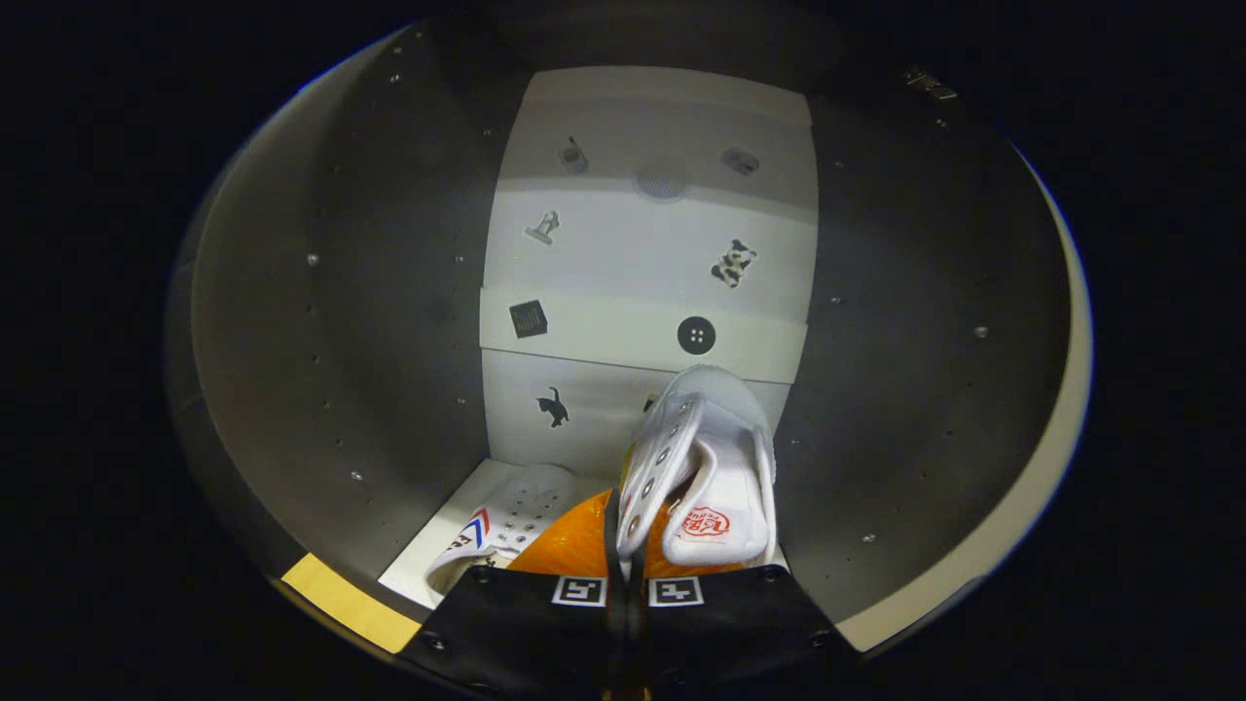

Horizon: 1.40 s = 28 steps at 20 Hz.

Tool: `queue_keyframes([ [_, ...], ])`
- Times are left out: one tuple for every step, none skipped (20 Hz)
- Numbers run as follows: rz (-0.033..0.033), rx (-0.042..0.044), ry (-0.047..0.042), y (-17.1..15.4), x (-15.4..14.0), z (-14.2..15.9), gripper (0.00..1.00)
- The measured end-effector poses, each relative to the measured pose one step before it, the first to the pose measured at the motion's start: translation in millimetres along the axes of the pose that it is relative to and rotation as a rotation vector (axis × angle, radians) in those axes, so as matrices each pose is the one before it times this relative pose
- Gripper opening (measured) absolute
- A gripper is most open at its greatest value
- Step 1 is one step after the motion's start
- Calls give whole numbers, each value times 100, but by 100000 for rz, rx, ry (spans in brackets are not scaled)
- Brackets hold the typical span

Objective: Open the shoe cabinet door, grab the shoes and put them into the shoe cabinet, then close the shoe cabinet door.

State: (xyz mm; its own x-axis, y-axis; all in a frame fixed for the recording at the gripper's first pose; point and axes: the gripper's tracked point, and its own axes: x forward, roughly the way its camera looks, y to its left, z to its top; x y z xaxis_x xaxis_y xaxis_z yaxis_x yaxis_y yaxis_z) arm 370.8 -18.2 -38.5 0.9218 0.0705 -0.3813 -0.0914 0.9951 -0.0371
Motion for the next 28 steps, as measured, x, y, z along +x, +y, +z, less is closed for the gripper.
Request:
queue_keyframes([
  [-471, -1558, 1252, -86, 1200, -464, 1],
  [-888, -2594, 1722, -189, 1222, -617, 1],
  [-324, -3511, 2510, -66, 1177, -840, 1],
  [16, -2925, 2402, 1, 1097, -914, 1],
  [357, -1627, 2508, 141, 864, -905, 2],
  [709, -250, 1324, 106, 488, -471, 1],
  [-524, 822, -91, -142, 704, -20, 2],
  [-400, 735, 473, -80, 309, 19, 2],
  [869, 533, 409, 173, 393, -183, 2],
  [508, 1234, 854, 169, 354, -247, 2],
  [452, 1584, 722, 22, 387, -113, 2],
  [-487, 1673, 555, -171, 260, -50, 2],
  [-1158, 1884, 1238, -313, 218, -287, 3],
  [-1804, 1499, 1777, -425, 369, -453, 6],
  [278, 1749, 2832, -97, 142, -636, 9],
  [415, 1283, 2215, -27, 133, -593, 10],
  [552, 123, 872, -122, 43, -301, 11],
  [-410, -1242, -81, -160, -245, 110, 16],
  [-378, -1397, -554, -94, -316, 123, 19],
  [584, -365, -167, 83, -298, 46, 27],
  [1105, 681, 284, 215, -411, -65, 35],
  [969, 883, -295, 70, -434, 62, 43],
  [2410, 1513, -1487, 491, -540, 460, 52],
  [2068, 1373, -662, 578, -826, 303, 61],
  [940, -58, -916, 414, -856, 336, 69],
  [-414, -1335, -1581, 90, -728, 358, 78],
  [-723, -1739, -1580, 121, -857, 183, 86],
  [-903, -1335, -936, 181, -1152, 42, 95],
])
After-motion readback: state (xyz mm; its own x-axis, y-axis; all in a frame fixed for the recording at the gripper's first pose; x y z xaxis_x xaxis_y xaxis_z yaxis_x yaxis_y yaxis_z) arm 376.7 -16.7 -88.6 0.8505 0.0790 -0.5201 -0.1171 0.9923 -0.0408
